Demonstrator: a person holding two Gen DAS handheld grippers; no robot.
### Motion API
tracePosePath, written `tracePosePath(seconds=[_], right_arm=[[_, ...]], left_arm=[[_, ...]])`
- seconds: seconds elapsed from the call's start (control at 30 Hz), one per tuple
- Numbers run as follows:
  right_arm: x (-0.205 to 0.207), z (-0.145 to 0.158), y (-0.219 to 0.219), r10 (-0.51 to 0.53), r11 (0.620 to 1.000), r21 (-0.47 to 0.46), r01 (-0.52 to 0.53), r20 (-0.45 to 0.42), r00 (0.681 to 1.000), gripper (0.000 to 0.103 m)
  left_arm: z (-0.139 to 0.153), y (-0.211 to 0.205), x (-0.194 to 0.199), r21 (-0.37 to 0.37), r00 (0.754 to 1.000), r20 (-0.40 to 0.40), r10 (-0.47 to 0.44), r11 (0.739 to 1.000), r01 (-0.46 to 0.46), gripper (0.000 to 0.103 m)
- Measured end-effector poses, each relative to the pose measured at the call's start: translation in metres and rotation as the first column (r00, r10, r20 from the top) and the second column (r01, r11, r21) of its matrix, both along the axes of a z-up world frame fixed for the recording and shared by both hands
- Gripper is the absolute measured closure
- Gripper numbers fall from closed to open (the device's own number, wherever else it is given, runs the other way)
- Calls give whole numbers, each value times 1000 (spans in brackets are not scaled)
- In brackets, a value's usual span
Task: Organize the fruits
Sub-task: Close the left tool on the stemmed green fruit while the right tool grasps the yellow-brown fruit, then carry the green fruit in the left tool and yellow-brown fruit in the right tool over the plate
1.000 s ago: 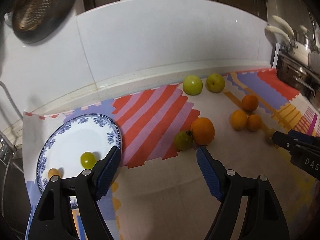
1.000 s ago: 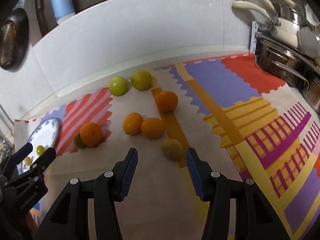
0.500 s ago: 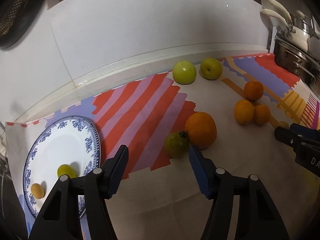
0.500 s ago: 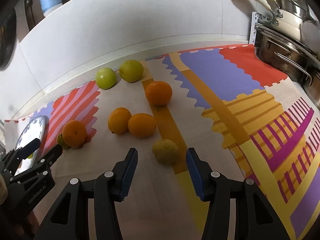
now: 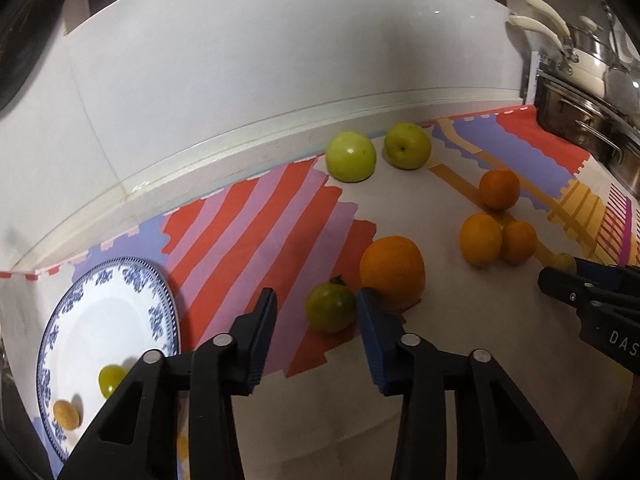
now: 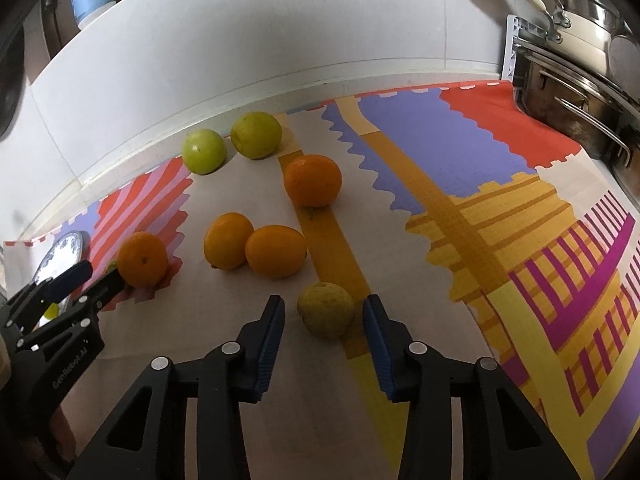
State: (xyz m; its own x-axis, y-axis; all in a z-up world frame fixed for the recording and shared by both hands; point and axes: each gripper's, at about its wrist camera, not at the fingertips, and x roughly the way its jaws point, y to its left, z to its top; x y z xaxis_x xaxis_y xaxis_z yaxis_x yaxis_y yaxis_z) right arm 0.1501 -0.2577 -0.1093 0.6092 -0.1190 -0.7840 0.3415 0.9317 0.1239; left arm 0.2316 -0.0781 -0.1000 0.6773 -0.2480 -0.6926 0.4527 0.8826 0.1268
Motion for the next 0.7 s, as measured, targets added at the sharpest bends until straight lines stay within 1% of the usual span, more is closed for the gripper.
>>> tracePosePath(seconds=[0.17,0.3,0.33,0.57,0.7], right_arm=[[1,0,0,-2,1000,-15,2,-5,1000,67],[2,0,0,-3,1000,-26,3,-6,1000,72],[2,0,0,-2,1000,-27,2,-7,1000,72],[2,0,0,3,1000,-25,-3,-9,1000,73],[-1,4,1,23,1000,-20,-23,3,1000,73]], left_arm=[[-2,-1,5,3,1000,-17,2,1000,-2,70],[-6,-1,8,3,998,-56,5,1000,-4,70],[-6,0,9,-3,998,-61,0,1000,0,73],[-6,1,5,-19,998,-69,13,1000,-14,74],[4,6,-5,-38,998,-65,20,999,-22,74]])
